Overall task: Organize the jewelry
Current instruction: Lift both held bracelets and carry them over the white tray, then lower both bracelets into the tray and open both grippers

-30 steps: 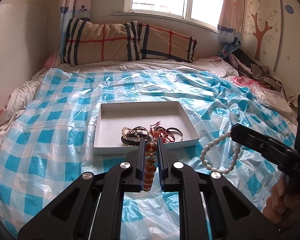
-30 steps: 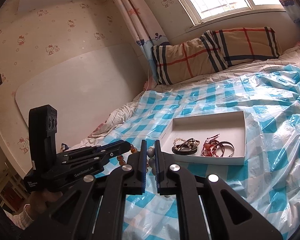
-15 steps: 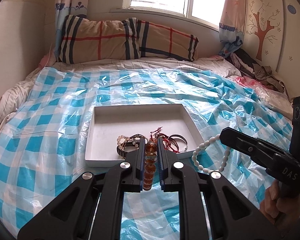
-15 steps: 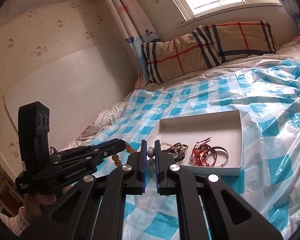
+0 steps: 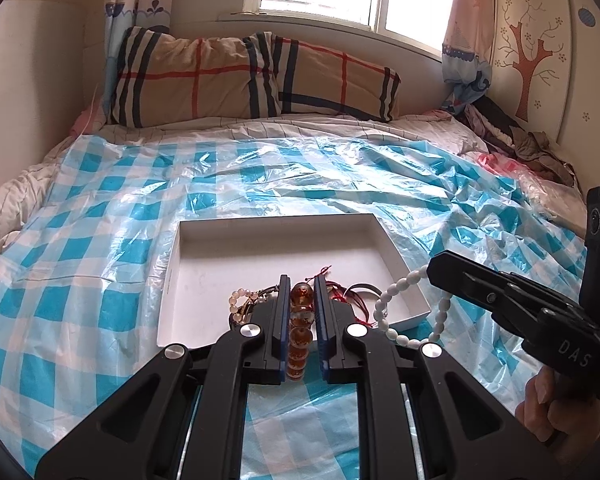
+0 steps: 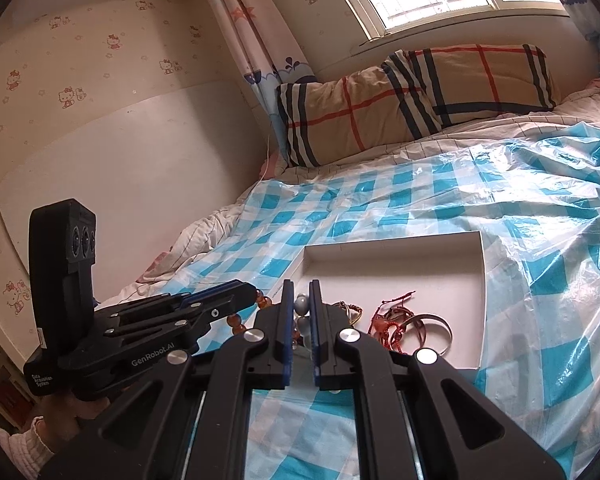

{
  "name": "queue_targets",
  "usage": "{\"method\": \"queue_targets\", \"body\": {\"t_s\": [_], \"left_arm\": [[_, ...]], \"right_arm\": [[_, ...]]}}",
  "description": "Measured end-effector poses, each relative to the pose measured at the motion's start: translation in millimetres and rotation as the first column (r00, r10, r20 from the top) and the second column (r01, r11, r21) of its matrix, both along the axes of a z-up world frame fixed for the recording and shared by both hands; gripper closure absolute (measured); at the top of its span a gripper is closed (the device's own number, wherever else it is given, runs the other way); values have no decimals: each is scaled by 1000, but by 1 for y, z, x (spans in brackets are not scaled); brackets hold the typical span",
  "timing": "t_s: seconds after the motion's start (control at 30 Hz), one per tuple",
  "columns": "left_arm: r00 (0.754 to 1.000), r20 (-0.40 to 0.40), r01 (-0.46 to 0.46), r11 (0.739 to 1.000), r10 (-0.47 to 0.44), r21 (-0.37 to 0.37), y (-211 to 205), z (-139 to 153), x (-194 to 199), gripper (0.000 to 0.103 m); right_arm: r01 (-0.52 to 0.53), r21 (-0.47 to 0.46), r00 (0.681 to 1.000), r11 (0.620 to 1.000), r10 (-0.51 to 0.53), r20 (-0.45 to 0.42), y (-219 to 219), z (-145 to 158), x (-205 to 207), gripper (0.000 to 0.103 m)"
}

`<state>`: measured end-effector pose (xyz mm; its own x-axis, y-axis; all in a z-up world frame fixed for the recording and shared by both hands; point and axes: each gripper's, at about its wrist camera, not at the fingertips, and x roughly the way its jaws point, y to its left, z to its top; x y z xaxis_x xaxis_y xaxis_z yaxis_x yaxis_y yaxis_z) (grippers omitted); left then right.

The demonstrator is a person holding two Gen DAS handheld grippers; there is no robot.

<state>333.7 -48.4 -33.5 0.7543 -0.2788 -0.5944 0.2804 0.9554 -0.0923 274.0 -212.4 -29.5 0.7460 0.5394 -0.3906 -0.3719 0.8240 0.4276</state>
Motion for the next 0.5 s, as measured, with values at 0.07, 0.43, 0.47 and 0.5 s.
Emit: {"method": "queue_targets", "body": {"t_s": [0.07,0.43,0.47,0.5], "left_arm": [[1000,7,1,1000,-1,0,-1,0,5,92],[1000,7,14,1000,-14,1,-12,-11,28,92],[1000,5,14,1000,-14,-1,-13,-13,31,92],[1000,5,14,1000,-14,-2,-14,-15,33,92]], "right_arm": [[8,-2,1000,1000,-8,2,-1,-2,6,95],[36,-34,999,999,-36,7,-2,-15,35,95],[39,-37,999,999,-39,5,-1,-17,38,95],[43,-40,999,998,-43,3,-1,-19,40,95]]}}
